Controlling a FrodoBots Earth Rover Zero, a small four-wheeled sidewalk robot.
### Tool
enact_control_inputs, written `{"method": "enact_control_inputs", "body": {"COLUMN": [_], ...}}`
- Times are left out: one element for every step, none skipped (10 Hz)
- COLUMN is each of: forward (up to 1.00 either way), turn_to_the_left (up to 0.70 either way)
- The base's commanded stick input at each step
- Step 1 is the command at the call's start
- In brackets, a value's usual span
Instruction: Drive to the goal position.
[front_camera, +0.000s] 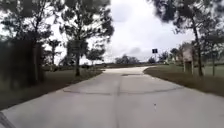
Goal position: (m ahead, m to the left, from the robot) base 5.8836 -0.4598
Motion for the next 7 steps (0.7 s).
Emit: {"method": "enact_control_inputs", "body": {"forward": [0.85, 0.85, 0.85, 0.85, 0.85, 0.85, 0.85], "turn_to_the_left": [0.00, 0.00, 0.00, 0.00, 0.00, 0.00, 0.00]}}
